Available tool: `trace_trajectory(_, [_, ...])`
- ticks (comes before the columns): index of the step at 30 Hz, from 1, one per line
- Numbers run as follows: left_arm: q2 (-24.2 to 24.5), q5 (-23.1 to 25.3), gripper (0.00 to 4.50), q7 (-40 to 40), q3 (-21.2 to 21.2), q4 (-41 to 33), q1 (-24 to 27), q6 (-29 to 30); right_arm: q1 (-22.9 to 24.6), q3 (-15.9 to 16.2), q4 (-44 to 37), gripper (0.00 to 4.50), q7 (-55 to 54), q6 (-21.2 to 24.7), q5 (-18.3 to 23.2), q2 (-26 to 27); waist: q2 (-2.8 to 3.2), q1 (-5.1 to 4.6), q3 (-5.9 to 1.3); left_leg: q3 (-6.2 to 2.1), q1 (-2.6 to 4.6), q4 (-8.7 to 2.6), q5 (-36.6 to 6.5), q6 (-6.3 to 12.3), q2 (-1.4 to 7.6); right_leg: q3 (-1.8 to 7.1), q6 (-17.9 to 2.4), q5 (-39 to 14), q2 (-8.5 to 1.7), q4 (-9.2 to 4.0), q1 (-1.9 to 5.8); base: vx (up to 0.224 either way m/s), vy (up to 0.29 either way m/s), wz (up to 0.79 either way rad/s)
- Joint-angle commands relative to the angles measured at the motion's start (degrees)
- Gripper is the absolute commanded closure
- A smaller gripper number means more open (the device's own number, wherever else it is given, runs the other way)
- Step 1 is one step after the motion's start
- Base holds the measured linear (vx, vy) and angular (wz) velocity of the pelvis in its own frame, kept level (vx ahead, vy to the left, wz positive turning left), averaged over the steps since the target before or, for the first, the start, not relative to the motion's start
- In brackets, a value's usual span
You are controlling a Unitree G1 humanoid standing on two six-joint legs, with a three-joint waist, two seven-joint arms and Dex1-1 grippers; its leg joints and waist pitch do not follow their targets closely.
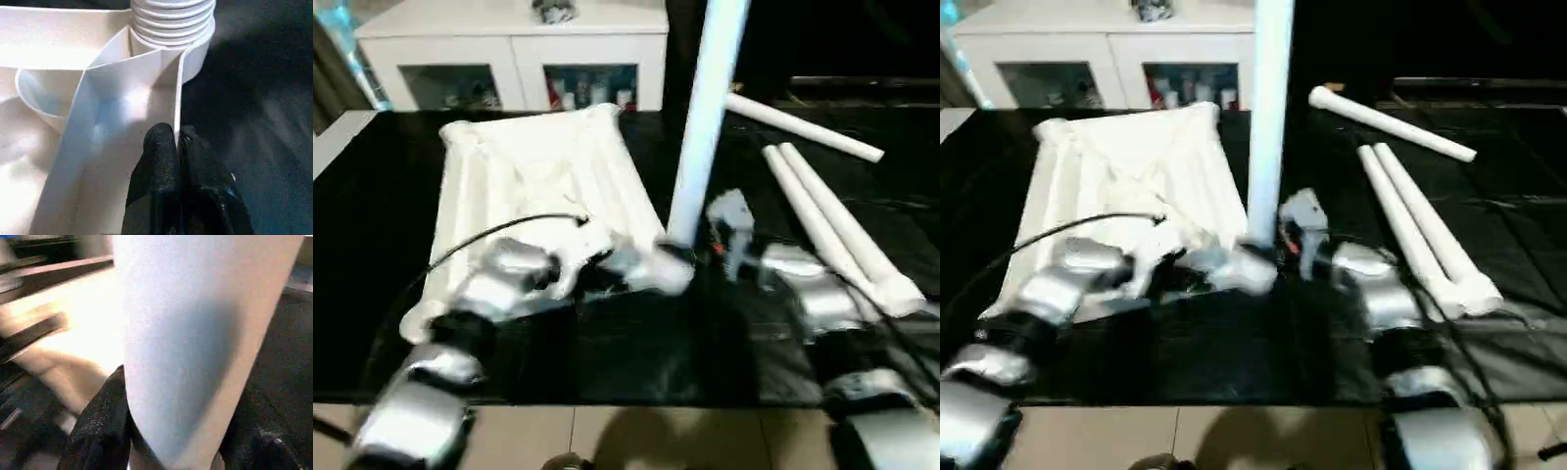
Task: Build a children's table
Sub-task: Rotate leg to tighten
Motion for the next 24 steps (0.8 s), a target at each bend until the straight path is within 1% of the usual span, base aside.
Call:
trace_trajectory(1, [-2.88,-1.78,4.5,6.14,3.58,-3.0,-4.48,0.79,2.38,1.5,8.46,2.59,-7.17,5.81,-2.92,2.46,0.11,-0.72,-3.34,-2.07,1.68,-4.59,-21.75,-1.44,3.53,2.53,-9.39,-27.75,-5.7,-5.15,2.1,0.0,0.0,0.0])
trace_trajectory(2, [-5.84,-2.01,4.5,9.74,4.17,-2.82,-5.65,2.61,0.01,0.18,12.03,2.59,-14.73,5.48,-2.9,4.96,0.14,-0.88,-3.45,-2.25,1.63,-4.69,-21.84,-1.56,3.51,2.44,-8.55,-28.27,-5.77,-5.32,2.19,0.0,0.0,0.0])
trace_trajectory(3, [-7.75,-1.37,4.5,12.04,3.79,-2.7,-6.39,2.66,-1.4,-0.03,13.73,2.59,-18.01,5.21,-3.04,6.32,0.09,-1.39,-3.31,-2.17,1.61,-4.61,-22.6,-1.37,3.3,2.33,-8.23,-28.78,-5.67,-5.67,1.95,0.0,0.0,0.0])
trace_trajectory(4, [-9.2,-0.95,4.5,13.62,3.5,-2.56,-6.96,2.79,-2.48,-0.03,14.91,2.59,-20.1,4.97,-3.18,7.31,-0.04,-1.68,-3.44,-2.11,1.67,-4.55,-22.6,-0.88,3.17,2.35,-8.18,-28.18,-5.69,-5.89,1.93,0.0,0.0,0.0])
trace_trajectory(5, [-9.72,-0.96,4.5,14.2,3.53,-2.46,-7.17,3.11,-2.83,-0.03,15.24,2.59,-21.06,4.77,-3.33,7.62,0.04,-1.78,-3.43,-2.12,1.7,-4.47,-22.5,-0.73,3.14,2.32,-8.26,-27.95,-5.71,-5.84,1.88,0.0,0.0,0.0])
trace_trajectory(6, [-11.34,-0.91,4.5,16.19,3.62,-2.03,-7.88,3.96,-4.0,-0.25,16.3,2.59,-24.17,4.18,-3.56,8.66,0.02,-1.9,-3.49,-2.04,1.56,-4.42,-21.93,-0.25,3.1,2.32,-8.28,-27.36,-5.67,-5.86,1.97,0.0,0.0,0.0])
trace_trajectory(8, [-13.13,-0.52,4.5,19.32,3.74,-0.65,-9.06,4.22,-5.74,-1.55,17.7,2.59,-27.88,3.72,-2.62,10.36,-0.15,-1.93,-3.71,-1.89,1.45,-4.35,-20.39,0.53,3.01,2.35,-8.36,-25.63,-5.63,-5.87,2.02,0.0,0.0,0.0])
trace_trajectory(9, [-13.18,-0.5,4.5,19.45,3.74,-0.58,-9.11,4.22,-5.8,-1.61,17.75,2.59,-27.99,3.72,-2.6,10.43,-0.15,-1.93,-3.71,-1.89,1.45,-4.35,-20.39,0.53,3.01,2.35,-8.36,-25.63,-5.63,-5.87,2.02,0.0,0.0,0.0])
trace_trajectory(10, [-13.68,-0.12,4.5,22.15,4.15,0.84,-9.99,4.15,-6.92,-2.53,18.75,2.59,-29.89,3.4,-2.66,11.79,0.07,-1.76,-3.92,-1.83,1.0,-4.3,-17.94,1.32,3.16,2.5,-9.29,-21.4,-5.68,-5.36,2.3,0.0,0.0,0.0])
trace_trajectory(11, [-13.43,-0.14,4.5,22.63,4.47,1.16,-10.18,4.18,-7.1,-2.55,18.95,2.59,-30.3,3.3,-3.11,12.13,0.11,-1.81,-4.0,-1.85,0.85,-4.33,-17.18,1.46,3.22,2.46,-9.7,-19.81,-5.62,-5.16,2.42,0.0,0.0,0.0])
trace_trajectory(12, [-13.04,-0.19,4.5,22.76,4.77,1.23,-10.23,4.31,-7.18,-2.52,19.11,2.59,-30.59,3.07,-3.55,12.33,0.01,-1.72,-4.15,-1.74,0.83,-4.26,-16.21,1.85,3.27,2.44,-10.46,-16.98,-5.52,-4.89,2.49,0.0,0.0,0.0])
trace_trajectory(13, [-12.86,-0.18,4.5,22.84,4.95,1.12,-10.19,4.53,-7.36,-2.43,19.51,2.59,-30.61,2.69,-3.84,12.42,0.03,-1.61,-4.27,-1.68,0.89,-4.17,-15.62,2.08,3.31,2.48,-10.98,-15.41,-5.53,-4.66,2.5,0.0,0.0,0.0])
trace_trajectory(15, [-12.46,0.01,4.5,22.78,5.06,0.77,-9.96,4.83,-7.5,-2.37,20.0,2.59,-30.37,2.14,-3.93,12.53,-0.04,-1.56,-4.4,-1.46,0.57,-3.84,-13.35,3.3,3.11,2.43,-12.19,-12.51,-5.7,-4.36,2.75,0.0,0.0,0.0])
trace_trajectory(17, [-12.4,0.1,4.5,22.9,5.09,0.71,-9.91,4.91,-7.61,-2.45,20.3,2.59,-30.47,1.93,-3.94,12.62,-0.02,-1.47,-4.31,-1.38,0.53,-3.8,-12.46,4.07,3.13,2.34,-12.42,-12.22,-5.72,-4.44,2.85,0.0,0.0,0.0])
trace_trajectory(19, [-12.18,0.22,4.5,22.99,5.13,0.73,-9.8,4.96,-7.89,-2.81,20.84,2.59,-30.34,1.45,-3.79,12.84,0.08,-1.47,-4.24,-1.44,0.59,-3.9,-12.81,4.13,3.27,2.23,-12.34,-13.26,-5.69,-4.55,2.83,0.0,0.0,0.0])
trace_trajectory(21, [-12.05,0.24,4.5,22.99,5.13,0.81,-9.75,4.93,-8.08,-2.95,21.15,2.59,-30.28,1.19,-3.79,12.94,0.14,-1.6,-4.1,-1.53,0.8,-4.11,-14.65,3.37,3.42,2.18,-11.93,-15.36,-5.58,-4.72,2.69,0.0,0.0,0.0])
trace_trajectory(22, [-11.96,0.21,4.5,22.99,5.12,0.99,-9.76,4.8,-8.34,-3.2,21.56,2.59,-30.52,1.09,-3.88,13.03,0.32,-1.62,-4.11,-1.59,0.84,-4.14,-15.06,3.11,3.44,2.17,-11.88,-15.61,-5.57,-4.71,2.7,0.0,0.0,0.0])
trace_trajectory(23, [-11.92,0.14,4.5,22.95,5.08,1.16,-9.8,4.74,-8.52,-3.59,21.88,2.59,-30.57,0.91,-3.85,13.14,0.14,-1.73,-4.08,-1.55,0.86,-4.2,-15.7,2.82,3.45,2.21,-11.78,-15.84,-5.56,-4.81,2.67,0.0,0.0,0.0])
trace_trajectory(24, [-11.91,0.11,4.5,22.92,5.03,1.24,-9.82,4.71,-8.63,-4.07,22.09,2.24,-30.59,0.98,-3.6,13.27,0.19,-1.78,-4.08,-1.58,0.87,-4.23,-16.11,2.59,3.44,2.24,-11.8,-16.04,-5.61,-4.78,2.65,0.0,0.0,0.0])
